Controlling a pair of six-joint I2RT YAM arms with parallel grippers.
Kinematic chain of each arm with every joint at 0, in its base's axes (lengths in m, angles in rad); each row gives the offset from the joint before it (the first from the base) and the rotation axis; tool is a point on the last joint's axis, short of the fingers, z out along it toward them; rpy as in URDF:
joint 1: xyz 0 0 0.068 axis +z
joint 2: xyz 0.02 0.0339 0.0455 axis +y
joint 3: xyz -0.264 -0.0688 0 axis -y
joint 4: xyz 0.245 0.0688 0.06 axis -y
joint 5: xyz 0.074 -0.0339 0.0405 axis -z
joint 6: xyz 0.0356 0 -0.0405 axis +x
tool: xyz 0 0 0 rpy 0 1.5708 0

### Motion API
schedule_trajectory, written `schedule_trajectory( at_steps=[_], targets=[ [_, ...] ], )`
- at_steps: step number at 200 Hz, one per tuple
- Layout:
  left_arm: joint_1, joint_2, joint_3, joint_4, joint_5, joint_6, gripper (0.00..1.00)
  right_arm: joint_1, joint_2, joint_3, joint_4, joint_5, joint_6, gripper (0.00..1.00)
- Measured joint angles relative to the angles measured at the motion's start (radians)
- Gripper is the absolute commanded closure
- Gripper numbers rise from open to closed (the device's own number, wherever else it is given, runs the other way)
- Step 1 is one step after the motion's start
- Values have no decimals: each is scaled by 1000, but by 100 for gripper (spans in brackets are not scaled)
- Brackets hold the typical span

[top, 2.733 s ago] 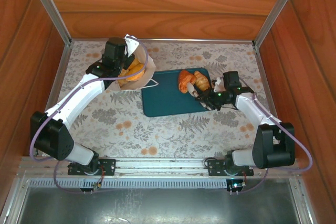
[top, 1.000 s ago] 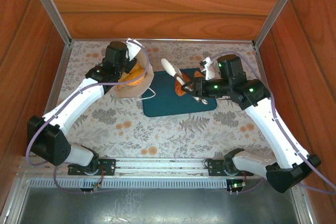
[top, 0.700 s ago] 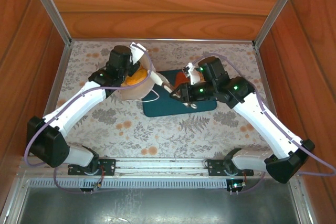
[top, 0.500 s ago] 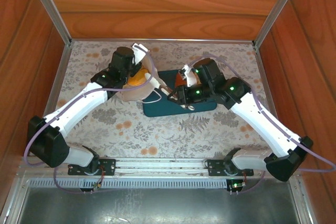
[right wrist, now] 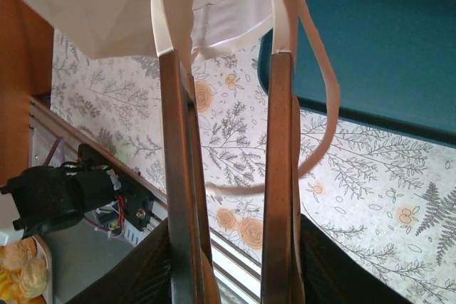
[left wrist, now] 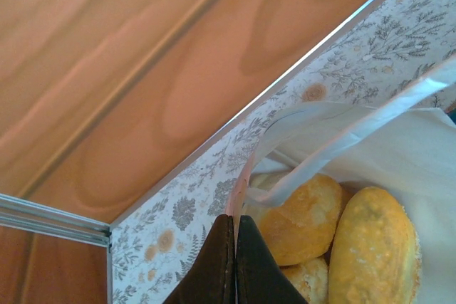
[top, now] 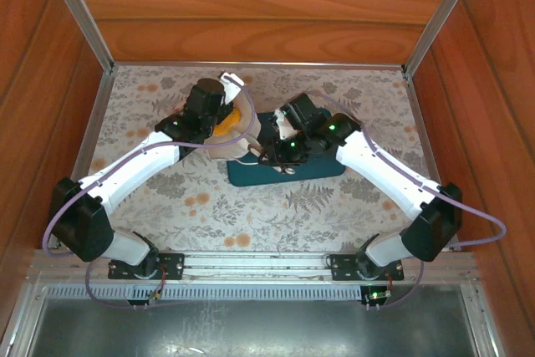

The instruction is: Take the fake bread out of the paper bag

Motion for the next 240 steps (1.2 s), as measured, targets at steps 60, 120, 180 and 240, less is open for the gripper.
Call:
schedule_trajectory(
  at_steps=[60, 120, 180, 240],
  targets=[
    [-43, 1, -12, 6, -56, 16, 100, -4, 81, 21, 34, -4, 39, 56],
    [-69, 26, -22, 17, -102, 30, 100, -27, 185, 35, 117, -39, 93, 56],
    [-75, 32, -22, 23, -121, 34, 100, -34, 252, 51, 193, -41, 146, 52],
    [-75, 32, -22, 23, -120, 34, 100, -35, 301, 76, 245, -42, 195, 53]
  ],
)
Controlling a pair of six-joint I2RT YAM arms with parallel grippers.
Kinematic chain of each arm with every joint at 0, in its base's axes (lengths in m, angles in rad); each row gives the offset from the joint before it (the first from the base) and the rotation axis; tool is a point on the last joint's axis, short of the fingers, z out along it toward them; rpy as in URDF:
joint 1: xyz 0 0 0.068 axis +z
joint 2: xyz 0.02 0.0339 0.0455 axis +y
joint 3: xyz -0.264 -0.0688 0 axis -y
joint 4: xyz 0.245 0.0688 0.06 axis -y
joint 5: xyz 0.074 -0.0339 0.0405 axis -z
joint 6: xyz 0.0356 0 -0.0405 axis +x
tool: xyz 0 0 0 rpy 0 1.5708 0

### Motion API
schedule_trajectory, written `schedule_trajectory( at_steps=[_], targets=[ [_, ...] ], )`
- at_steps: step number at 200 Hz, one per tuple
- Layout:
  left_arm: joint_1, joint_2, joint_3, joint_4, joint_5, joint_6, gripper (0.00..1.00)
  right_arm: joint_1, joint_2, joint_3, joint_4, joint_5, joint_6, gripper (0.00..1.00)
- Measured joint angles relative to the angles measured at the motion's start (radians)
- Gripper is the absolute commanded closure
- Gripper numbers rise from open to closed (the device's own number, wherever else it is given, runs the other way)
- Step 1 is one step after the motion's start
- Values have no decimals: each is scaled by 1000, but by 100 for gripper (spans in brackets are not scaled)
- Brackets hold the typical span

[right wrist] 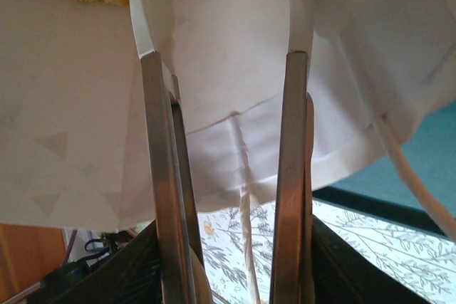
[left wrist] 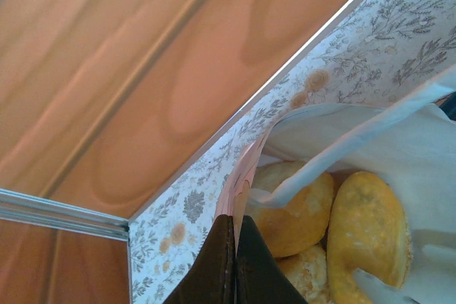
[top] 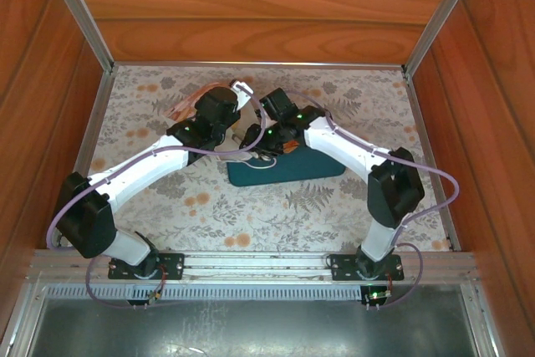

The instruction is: Take the fake bread out of the paper bag

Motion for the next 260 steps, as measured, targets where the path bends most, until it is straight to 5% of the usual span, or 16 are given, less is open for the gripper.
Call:
schedule_trajectory(
  at_steps=[104, 153, 260],
  targets=[
    [0, 7, 0, -1, 0, -2, 100, 0, 81, 85, 15, -1, 27, 52],
    [0, 8, 0, -2, -5, -9, 100, 1, 124, 105, 8, -5, 24, 81],
    [23, 8, -2, 2, -19, -26, 100, 3, 40, 117, -53, 32, -22, 100]
  ],
)
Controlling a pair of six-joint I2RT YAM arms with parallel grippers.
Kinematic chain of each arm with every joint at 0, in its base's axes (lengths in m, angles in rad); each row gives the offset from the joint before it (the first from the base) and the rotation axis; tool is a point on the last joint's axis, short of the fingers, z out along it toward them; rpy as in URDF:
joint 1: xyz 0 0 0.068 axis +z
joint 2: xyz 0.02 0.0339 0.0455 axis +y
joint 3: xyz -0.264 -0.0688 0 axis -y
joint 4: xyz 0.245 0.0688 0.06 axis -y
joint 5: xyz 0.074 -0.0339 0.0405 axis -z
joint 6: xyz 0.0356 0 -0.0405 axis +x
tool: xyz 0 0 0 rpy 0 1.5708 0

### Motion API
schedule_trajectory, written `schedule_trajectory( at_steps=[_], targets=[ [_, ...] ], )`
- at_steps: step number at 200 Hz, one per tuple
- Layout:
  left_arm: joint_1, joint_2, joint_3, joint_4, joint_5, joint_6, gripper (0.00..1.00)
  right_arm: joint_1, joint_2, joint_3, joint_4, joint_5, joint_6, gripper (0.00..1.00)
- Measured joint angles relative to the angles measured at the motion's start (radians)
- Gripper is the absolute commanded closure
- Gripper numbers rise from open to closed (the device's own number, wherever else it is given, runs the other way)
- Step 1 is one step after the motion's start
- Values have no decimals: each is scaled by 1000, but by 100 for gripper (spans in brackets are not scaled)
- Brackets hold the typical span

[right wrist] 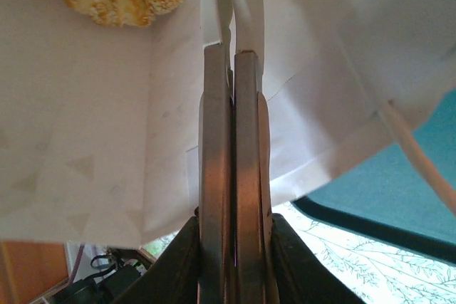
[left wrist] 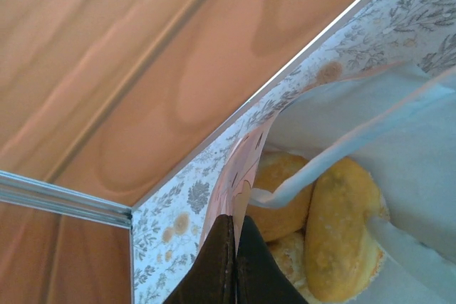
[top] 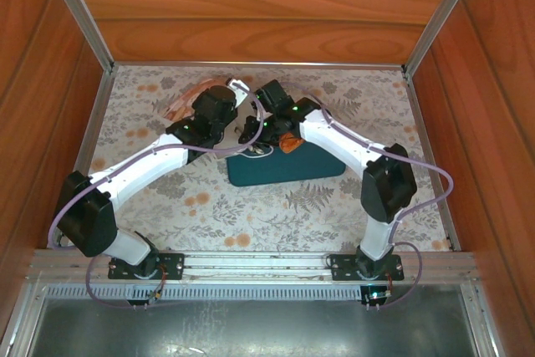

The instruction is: Take the fake bread out of the paper bag

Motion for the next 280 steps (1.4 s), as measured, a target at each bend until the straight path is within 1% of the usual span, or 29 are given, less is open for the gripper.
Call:
schedule_trajectory(
  at_steps=[22, 28, 54, 74, 82, 89, 116, 150, 176, 225, 280],
  targets=[
    [10, 0, -1, 4, -1, -8, 100, 5, -39, 0, -5, 8, -18, 100],
    [11, 0, -1, 6, -2, -10, 100, 6, -47, 0, -9, 10, -22, 98],
    [11, 5, -1, 6, -3, -18, 100, 12, -66, 0, -30, 20, -40, 78],
    [11, 10, -1, 6, -2, -21, 100, 18, -68, -3, -43, 24, -43, 67],
    [11, 11, -1, 6, -2, -23, 100, 18, -68, -6, -46, 27, -45, 64],
    [11, 11, -1, 6, -2, -24, 100, 18, -68, -8, -51, 29, -46, 58],
    [11, 11, -1, 6, -1, -24, 100, 18, -68, -8, -60, 38, -45, 48],
    [11, 11, -1, 6, 6, -24, 100, 18, -45, -4, -51, 40, -44, 47],
    [11, 11, -1, 6, 14, -28, 100, 18, -3, 7, -37, 40, -43, 48],
    [11, 11, -1, 5, 24, -36, 100, 18, 64, 63, -34, 40, -43, 49],
    [18, 11, -1, 5, 25, -50, 100, 18, 105, 115, -38, 40, -43, 49]
  ],
)
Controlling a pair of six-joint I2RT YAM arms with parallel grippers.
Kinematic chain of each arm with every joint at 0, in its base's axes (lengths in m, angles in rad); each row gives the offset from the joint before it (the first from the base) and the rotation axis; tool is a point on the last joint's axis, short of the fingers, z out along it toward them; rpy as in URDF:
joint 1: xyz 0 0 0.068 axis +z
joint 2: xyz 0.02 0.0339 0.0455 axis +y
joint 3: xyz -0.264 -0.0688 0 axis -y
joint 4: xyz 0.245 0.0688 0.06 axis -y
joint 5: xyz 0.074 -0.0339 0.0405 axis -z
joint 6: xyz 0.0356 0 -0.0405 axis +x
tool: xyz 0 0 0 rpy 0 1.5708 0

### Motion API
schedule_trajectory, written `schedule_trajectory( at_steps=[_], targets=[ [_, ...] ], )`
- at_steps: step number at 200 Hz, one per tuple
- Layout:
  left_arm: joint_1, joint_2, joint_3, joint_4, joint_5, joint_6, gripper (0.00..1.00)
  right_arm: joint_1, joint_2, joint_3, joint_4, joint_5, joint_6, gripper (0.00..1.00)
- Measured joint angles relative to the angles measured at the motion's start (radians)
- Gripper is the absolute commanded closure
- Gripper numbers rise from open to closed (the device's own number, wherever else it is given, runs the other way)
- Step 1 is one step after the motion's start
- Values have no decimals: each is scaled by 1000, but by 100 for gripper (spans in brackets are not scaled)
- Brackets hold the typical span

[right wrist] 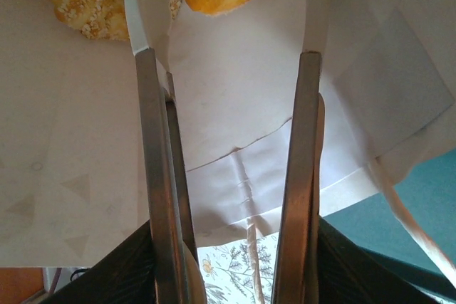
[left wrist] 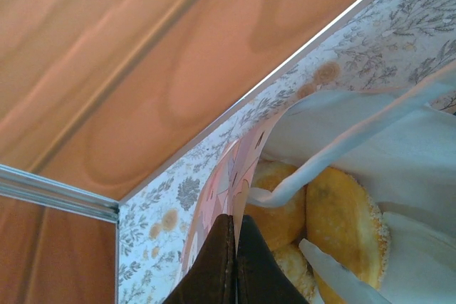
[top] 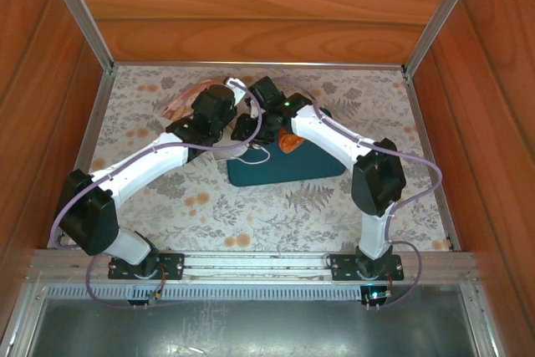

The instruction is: Take the fake bread out of the paper bag

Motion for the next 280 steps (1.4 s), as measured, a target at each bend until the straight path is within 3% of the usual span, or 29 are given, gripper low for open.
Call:
schedule_trajectory(
  at_steps=[26, 52, 72, 168, 280],
  targets=[
    [6, 0, 0, -1, -1, -8, 100, 0, 34, 28, -8, 1, -1, 57],
    [8, 0, 0, -4, -4, -18, 100, -2, 66, 51, -29, 2, -3, 56],
    [9, 0, 0, -3, -5, -31, 100, -1, 84, 69, -45, 1, -13, 49],
    [17, 0, 0, 1, -5, -51, 100, 3, 113, 126, -106, 65, -42, 51],
    [29, 0, 0, 5, -13, -75, 100, 10, 209, 237, -175, 66, -85, 88]
  ],
)
